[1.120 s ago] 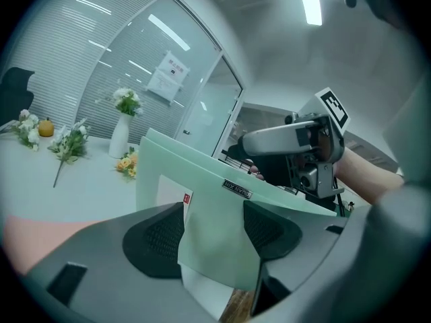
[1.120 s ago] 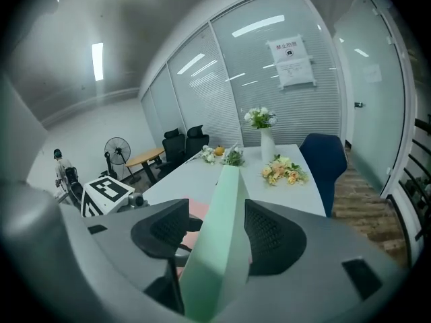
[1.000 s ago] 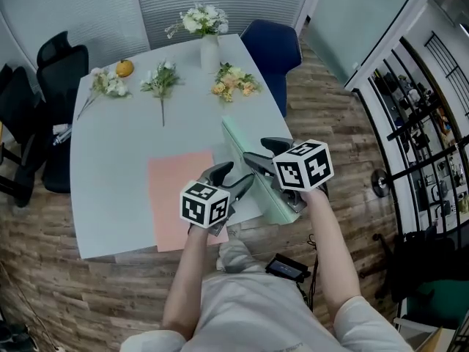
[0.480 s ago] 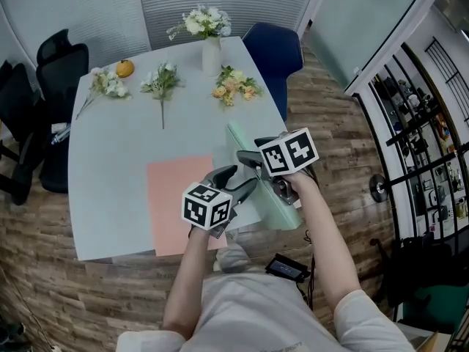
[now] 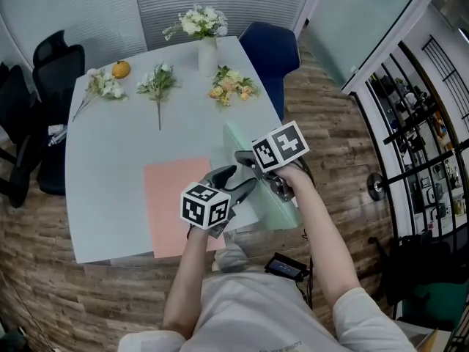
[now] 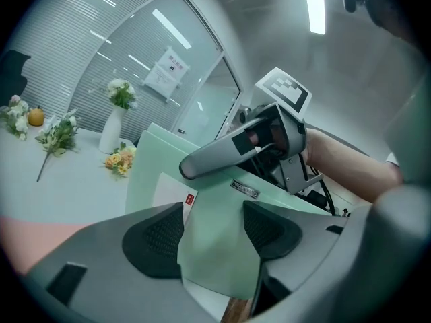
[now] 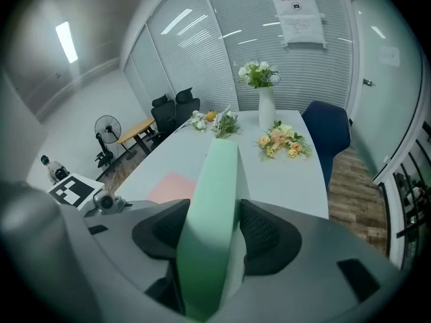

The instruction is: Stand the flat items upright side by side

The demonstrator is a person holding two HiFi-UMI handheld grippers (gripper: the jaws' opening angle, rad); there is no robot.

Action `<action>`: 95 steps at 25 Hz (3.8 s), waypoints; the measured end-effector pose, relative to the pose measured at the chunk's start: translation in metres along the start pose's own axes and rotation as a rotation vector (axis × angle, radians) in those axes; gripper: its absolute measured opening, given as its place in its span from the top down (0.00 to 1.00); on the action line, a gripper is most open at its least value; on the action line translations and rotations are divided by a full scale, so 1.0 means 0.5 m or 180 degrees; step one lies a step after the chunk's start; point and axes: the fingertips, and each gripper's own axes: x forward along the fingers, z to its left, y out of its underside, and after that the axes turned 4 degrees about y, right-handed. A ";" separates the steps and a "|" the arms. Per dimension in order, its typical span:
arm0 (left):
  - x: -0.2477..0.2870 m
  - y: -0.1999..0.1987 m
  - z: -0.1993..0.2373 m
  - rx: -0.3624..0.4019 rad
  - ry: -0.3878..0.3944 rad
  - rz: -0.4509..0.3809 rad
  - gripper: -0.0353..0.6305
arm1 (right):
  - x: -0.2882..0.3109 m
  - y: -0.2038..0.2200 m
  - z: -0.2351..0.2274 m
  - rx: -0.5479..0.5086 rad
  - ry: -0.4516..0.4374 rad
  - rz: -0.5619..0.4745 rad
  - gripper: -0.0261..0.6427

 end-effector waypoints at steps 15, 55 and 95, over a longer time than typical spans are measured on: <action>0.011 0.016 -0.009 -0.0049 0.0016 0.0059 0.54 | -0.023 0.007 -0.038 0.0255 0.0190 -0.0151 0.68; 0.046 0.033 -0.081 -0.0021 0.0199 0.0195 0.53 | -0.209 -0.080 -0.093 0.0457 0.0592 -0.2008 0.68; 0.125 0.157 -0.106 0.0461 -0.0190 0.0890 0.50 | -0.259 0.052 -0.068 0.0083 0.0733 -0.3032 0.68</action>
